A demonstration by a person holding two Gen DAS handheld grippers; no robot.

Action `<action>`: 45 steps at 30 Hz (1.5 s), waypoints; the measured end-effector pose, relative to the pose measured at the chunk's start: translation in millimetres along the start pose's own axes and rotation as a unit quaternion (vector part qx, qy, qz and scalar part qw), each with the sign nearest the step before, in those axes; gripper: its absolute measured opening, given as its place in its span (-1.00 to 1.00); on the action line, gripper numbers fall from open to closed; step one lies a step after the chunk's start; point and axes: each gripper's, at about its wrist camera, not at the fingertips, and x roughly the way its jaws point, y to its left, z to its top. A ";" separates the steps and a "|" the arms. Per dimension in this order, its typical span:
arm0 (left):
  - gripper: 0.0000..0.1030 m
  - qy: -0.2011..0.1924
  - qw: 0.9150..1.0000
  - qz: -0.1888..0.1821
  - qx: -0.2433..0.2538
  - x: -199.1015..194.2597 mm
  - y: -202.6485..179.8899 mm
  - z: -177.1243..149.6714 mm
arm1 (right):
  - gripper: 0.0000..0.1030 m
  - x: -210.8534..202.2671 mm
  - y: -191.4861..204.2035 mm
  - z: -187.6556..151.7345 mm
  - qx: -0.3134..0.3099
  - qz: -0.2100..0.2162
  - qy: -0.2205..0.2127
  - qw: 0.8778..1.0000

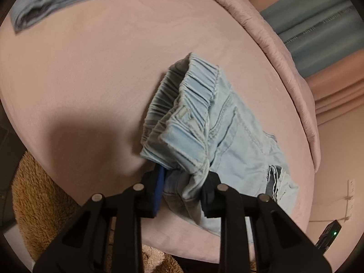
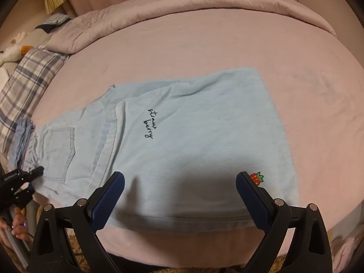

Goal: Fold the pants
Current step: 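Grasp the elastic waistband with the left tool and lift it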

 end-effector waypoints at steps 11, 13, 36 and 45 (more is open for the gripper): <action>-0.54 -0.044 0.995 -0.015 0.084 -34.7 -49.7 -1.1 | 0.89 -5.0 -2.1 6.9 0.003 0.000 -0.017 1.000; -0.54 -0.050 0.993 -0.018 0.103 -39.0 -59.4 -3.8 | 0.89 -6.7 -1.5 9.6 0.003 0.002 -0.022 1.000; -0.55 -0.030 0.960 -0.050 0.272 -23.9 -152.0 -35.6 | 0.89 -21.6 -22.3 9.6 0.047 0.005 -0.051 0.998; -0.55 0.002 0.946 -0.049 0.321 2.0 -172.8 -52.1 | 0.89 -25.2 -29.0 6.0 0.063 0.005 -0.055 0.996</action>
